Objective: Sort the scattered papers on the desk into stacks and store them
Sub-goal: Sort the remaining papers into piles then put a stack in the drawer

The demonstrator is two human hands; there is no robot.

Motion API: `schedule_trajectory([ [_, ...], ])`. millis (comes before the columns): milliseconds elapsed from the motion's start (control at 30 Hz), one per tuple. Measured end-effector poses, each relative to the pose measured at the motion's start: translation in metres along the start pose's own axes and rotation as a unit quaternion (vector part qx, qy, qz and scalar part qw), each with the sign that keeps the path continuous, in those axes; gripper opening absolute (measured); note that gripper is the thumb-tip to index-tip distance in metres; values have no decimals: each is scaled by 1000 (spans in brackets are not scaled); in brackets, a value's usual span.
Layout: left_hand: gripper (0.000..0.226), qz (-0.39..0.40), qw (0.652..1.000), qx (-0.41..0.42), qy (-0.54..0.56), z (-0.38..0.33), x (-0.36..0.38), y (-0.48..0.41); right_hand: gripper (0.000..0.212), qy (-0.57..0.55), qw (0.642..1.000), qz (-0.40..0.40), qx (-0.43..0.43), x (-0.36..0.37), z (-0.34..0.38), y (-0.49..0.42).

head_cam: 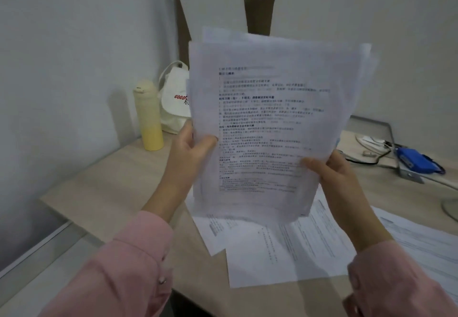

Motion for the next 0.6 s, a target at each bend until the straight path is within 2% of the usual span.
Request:
schedule_trajectory([
  [200,32,-19,999,-23,-22,35,1,4,31,14,999,-3,35,-6,-24,9],
  [333,28,-22,996,-81,-28,77,-2,12,30,25,993,24,113,0,-62,29],
  [433,32,-18,995,-99,-12,83,4,15,27,21,992,-16,121,-2,-65,32],
  [533,23,-33,995,-89,-2,81,3,20,26,11,992,-76,97,-15,-55,34],
  [600,23,-37,993,-113,-9,95,2,28,27,34,989,-78,117,-19,-62,44],
])
Point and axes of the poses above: each hand's wrist, its own y-axis away from the middle knuckle, its own x-axis out of the palm, z = x × y, the point moved 10 cm from there along -y, towards the middle knuckle, and after that the axes turned 10 degrees about -x, right-handed, at the moved point
